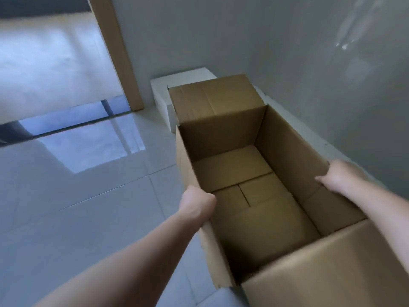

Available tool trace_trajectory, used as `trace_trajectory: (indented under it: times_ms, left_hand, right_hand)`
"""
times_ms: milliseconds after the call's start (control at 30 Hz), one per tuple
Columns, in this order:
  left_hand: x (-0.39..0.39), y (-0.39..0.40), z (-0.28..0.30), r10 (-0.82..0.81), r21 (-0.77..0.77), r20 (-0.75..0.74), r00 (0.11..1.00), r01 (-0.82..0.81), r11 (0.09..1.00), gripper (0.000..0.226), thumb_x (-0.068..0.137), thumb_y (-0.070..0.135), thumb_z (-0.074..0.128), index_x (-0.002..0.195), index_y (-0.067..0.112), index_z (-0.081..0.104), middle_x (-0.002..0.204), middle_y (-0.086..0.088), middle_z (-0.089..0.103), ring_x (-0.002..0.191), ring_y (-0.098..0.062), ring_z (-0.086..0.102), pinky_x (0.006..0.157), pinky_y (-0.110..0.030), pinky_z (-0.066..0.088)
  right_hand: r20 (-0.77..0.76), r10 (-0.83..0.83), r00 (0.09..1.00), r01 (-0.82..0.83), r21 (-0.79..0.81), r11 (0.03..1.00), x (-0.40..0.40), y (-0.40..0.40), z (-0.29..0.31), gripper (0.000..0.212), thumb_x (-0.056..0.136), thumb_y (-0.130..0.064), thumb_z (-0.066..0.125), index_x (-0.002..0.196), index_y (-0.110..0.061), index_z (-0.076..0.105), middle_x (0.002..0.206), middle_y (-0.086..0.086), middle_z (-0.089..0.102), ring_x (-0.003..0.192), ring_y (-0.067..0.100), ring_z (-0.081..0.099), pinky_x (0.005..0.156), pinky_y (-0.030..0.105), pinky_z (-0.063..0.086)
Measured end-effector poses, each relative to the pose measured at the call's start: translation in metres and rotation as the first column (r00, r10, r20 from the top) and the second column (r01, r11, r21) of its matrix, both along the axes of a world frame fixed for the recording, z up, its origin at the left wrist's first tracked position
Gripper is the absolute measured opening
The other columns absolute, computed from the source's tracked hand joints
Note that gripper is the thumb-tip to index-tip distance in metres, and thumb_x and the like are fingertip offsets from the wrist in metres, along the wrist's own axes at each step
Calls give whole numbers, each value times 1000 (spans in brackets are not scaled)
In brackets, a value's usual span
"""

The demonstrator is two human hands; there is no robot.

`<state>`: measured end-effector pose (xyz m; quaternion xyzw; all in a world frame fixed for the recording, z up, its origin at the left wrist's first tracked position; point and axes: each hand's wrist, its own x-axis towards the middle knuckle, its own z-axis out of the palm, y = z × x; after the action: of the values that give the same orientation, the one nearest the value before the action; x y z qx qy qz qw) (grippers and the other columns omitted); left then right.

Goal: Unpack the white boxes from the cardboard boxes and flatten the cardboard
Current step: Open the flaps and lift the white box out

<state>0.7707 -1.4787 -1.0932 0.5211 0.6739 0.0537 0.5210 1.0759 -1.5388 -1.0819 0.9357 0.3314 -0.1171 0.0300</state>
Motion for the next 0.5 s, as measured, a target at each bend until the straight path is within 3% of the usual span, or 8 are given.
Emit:
trace_trajectory:
  times_ms: [67, 233, 300, 500]
  left_hand:
    - [-17, 11, 6, 52, 72, -2, 999, -52, 996, 15, 80, -2, 36, 85, 0, 50, 77, -20, 59, 68, -33, 62, 46, -25, 42]
    - [-77, 48, 24, 164, 236, -20, 986, -155, 959, 29, 76, -2, 41, 99, -4, 57, 84, -22, 61, 72, -36, 62, 55, -37, 53]
    - [-98, 59, 32, 194, 311, -33, 980, -174, 934, 27, 78, -2, 44, 99, 0, 59, 91, -21, 63, 80, -36, 64, 72, -46, 59]
    - [-142, 66, 40, 220, 473, -135, 966, -132, 871, 24, 81, 0, 50, 101, 2, 61, 95, -17, 64, 83, -31, 63, 78, -42, 58]
  right_hand:
    - [9, 54, 998, -55, 39, 998, -18, 1, 10, 48, 88, -34, 65, 123, -2, 57, 113, 18, 64, 104, 36, 60, 75, 31, 45]
    - [32, 200, 979, -202, 129, 971, -74, 14, 39, 37, 92, -29, 60, 115, 0, 58, 111, 20, 64, 106, 37, 59, 80, 33, 46]
    - [52, 249, 967, -254, 171, 952, -93, 24, 47, 36, 93, -28, 59, 117, -2, 54, 112, 20, 63, 107, 37, 58, 80, 34, 45]
    - [133, 315, 940, -337, 198, 920, -130, 33, 56, 36, 93, -28, 58, 119, -5, 50, 117, 17, 62, 111, 36, 57, 83, 36, 46]
